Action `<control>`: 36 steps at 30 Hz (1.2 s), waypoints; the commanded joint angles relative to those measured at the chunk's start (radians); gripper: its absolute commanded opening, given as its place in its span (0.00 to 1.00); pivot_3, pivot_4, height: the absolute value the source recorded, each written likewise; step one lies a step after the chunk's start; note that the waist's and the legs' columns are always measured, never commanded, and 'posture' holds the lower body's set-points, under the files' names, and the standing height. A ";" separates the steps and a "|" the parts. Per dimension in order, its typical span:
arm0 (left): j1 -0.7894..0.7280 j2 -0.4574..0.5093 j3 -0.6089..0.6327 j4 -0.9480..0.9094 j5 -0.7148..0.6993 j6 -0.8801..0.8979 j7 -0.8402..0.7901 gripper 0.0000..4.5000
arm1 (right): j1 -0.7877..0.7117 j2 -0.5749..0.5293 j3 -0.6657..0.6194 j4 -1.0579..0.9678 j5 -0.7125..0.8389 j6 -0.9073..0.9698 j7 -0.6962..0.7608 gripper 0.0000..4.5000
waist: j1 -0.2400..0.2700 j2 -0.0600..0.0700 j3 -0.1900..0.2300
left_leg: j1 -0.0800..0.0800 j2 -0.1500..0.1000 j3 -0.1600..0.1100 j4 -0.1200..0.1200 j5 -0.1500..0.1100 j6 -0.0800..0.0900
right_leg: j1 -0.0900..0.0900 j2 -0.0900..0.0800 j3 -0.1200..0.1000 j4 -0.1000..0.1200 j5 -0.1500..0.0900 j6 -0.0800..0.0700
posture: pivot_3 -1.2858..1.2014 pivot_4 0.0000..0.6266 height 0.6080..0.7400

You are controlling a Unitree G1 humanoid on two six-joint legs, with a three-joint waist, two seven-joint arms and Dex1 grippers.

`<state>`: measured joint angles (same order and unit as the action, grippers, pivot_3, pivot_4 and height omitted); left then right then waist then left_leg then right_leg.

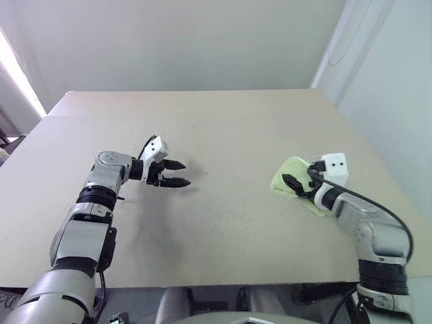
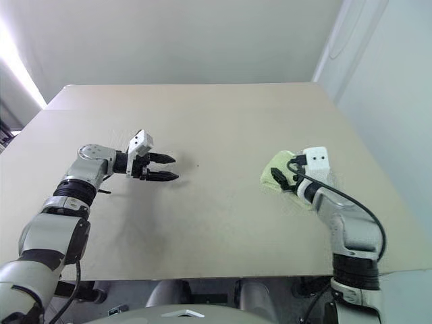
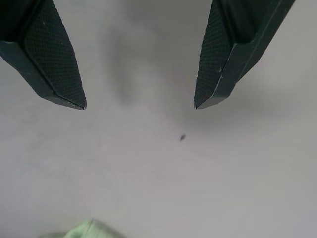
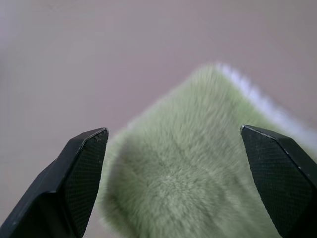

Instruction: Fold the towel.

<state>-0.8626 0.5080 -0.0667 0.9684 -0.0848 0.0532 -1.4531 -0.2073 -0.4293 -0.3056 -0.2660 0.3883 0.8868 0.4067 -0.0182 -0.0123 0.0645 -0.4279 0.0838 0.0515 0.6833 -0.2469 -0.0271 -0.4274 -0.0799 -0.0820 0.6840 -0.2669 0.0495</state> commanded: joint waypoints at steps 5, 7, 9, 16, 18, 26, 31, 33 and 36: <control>-0.015 0.022 0.019 -0.105 -0.049 0.051 -0.049 0.81 | 0.039 -0.056 -0.042 -0.014 0.048 0.016 0.016 0.99 | -0.001 0.000 0.000 | 0.001 0.000 0.000 0.000 0.000 0.000 | 0.000 0.000 0.000 0.000 -0.003 0.002 | 0.52 0.00 0.57; -0.009 0.017 0.016 -0.123 -0.050 0.058 -0.046 0.81 | 0.058 -0.062 0.020 0.033 0.003 0.006 0.006 0.99 | -0.001 0.000 0.000 | 0.001 0.000 0.000 0.000 0.000 0.000 | 0.000 0.000 0.000 0.000 -0.002 0.001 | 0.52 0.00 0.57; -0.001 0.008 0.013 -0.139 -0.050 0.062 -0.040 0.81 | 0.076 -0.064 0.088 0.082 -0.050 -0.025 -0.003 0.99 | 0.000 0.000 0.000 | 0.001 0.000 0.000 0.000 0.000 0.000 | 0.001 0.000 0.000 0.000 -0.002 0.001 | 0.52 0.00 0.57; 0.030 0.009 -0.033 -0.159 -0.001 -0.019 -0.032 0.81 | 0.083 -0.079 0.194 0.164 -0.150 -0.096 -0.022 0.99 | -0.004 -0.002 -0.002 | 0.002 0.000 0.000 0.001 0.000 0.000 | 0.002 0.000 0.000 0.000 -0.002 0.001 | 0.52 0.00 0.57; 0.026 0.012 -0.033 -0.160 -0.008 -0.016 -0.042 0.81 | 0.097 -0.089 0.187 0.110 -0.122 -0.097 0.013 0.99 | -0.001 -0.002 -0.002 | 0.003 0.000 0.000 0.001 0.000 0.000 | 0.003 0.000 0.000 0.000 -0.002 0.001 | 0.52 0.00 0.57; -0.021 0.038 0.003 -0.122 -0.044 0.018 -0.045 0.81 | 0.093 -0.103 -0.034 -0.173 0.141 -0.069 0.123 0.99 | 0.000 -0.001 -0.001 | 0.001 0.000 -0.001 0.000 0.000 0.000 | 0.000 0.000 0.000 0.000 -0.002 0.001 | 0.52 0.00 0.57; -0.028 0.050 0.029 -0.129 -0.067 0.052 -0.035 0.81 | 0.071 -0.088 -0.074 -0.283 0.318 -0.071 0.167 0.99 | 0.002 -0.001 -0.001 | 0.001 0.000 -0.001 0.000 0.000 0.000 | 0.001 0.001 0.000 0.000 -0.002 0.001 | 0.52 0.00 0.57; -0.013 0.054 0.040 -0.150 -0.080 0.065 -0.030 0.81 | 0.081 -0.091 -0.048 -0.287 0.331 -0.080 0.179 0.99 | 0.003 -0.001 -0.001 | 0.001 0.000 -0.001 0.000 0.000 0.000 | 0.001 0.000 0.000 -0.001 -0.002 0.001 | 0.52 0.00 0.57; 0.014 0.073 0.041 -0.184 -0.087 0.083 -0.033 0.81 | 0.070 -0.091 0.013 -0.262 0.307 -0.088 0.167 0.99 | 0.002 -0.001 -0.001 | 0.001 0.000 -0.001 0.000 0.000 0.000 | 0.001 0.000 0.000 -0.001 -0.002 0.001 | 0.52 0.00 0.57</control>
<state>-0.8455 0.5639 -0.0490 0.8283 -0.1488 0.1286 -1.4829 -0.1223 -0.5236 -0.3058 -0.5222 0.6922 0.8215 0.5770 -0.0162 -0.0129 0.0639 -0.4269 0.0837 0.0509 0.6835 -0.2470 -0.0271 -0.4265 -0.0801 -0.0818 0.6829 -0.2691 0.0504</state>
